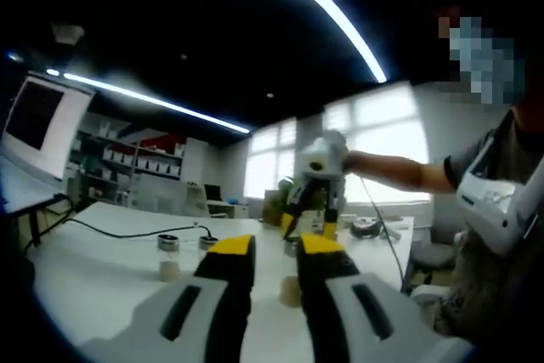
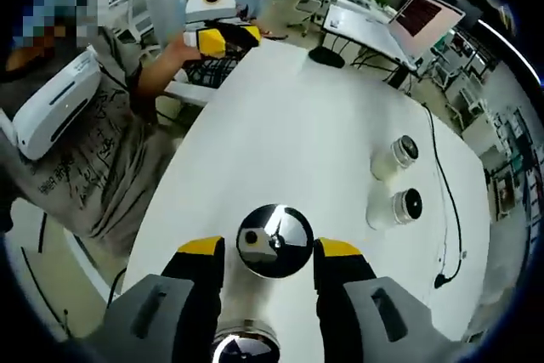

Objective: Rotate the seasoning bottle until the label or dispensing opening points toward the visible target arrow and the bottle remains upright within the marked orientation range

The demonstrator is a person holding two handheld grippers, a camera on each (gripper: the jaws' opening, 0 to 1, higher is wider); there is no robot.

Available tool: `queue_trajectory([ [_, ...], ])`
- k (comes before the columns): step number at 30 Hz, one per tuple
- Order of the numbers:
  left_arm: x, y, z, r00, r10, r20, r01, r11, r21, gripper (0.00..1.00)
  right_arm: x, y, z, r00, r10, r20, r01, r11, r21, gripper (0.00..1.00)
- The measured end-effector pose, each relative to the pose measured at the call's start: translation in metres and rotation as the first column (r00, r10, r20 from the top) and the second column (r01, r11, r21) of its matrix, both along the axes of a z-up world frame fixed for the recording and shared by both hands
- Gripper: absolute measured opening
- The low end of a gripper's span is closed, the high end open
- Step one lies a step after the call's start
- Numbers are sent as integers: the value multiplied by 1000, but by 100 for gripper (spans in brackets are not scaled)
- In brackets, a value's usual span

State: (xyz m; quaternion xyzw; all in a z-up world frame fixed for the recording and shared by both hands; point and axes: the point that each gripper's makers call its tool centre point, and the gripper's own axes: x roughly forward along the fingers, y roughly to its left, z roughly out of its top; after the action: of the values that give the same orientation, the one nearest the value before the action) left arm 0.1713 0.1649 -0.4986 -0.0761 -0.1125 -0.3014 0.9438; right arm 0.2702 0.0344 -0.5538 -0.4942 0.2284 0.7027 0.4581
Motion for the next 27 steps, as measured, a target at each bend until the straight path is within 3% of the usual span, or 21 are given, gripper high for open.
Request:
queue_trajectory([
  [3, 0, 3, 0, 1000, 3, 1, -3, 1000, -7, 20, -1, 8, 2, 1000, 9, -5, -9, 1000, 5, 42],
  [12, -7, 11, 8, 1000, 16, 25, -15, 1000, -20, 20, -4, 5, -5, 997, 70, 25, -67, 991, -117, 40],
  [27, -8, 18, 11, 999, 31, 35, -31, 999, -26, 20, -4, 5, -6, 1000, 15, -6, -16, 990, -139, 36],
])
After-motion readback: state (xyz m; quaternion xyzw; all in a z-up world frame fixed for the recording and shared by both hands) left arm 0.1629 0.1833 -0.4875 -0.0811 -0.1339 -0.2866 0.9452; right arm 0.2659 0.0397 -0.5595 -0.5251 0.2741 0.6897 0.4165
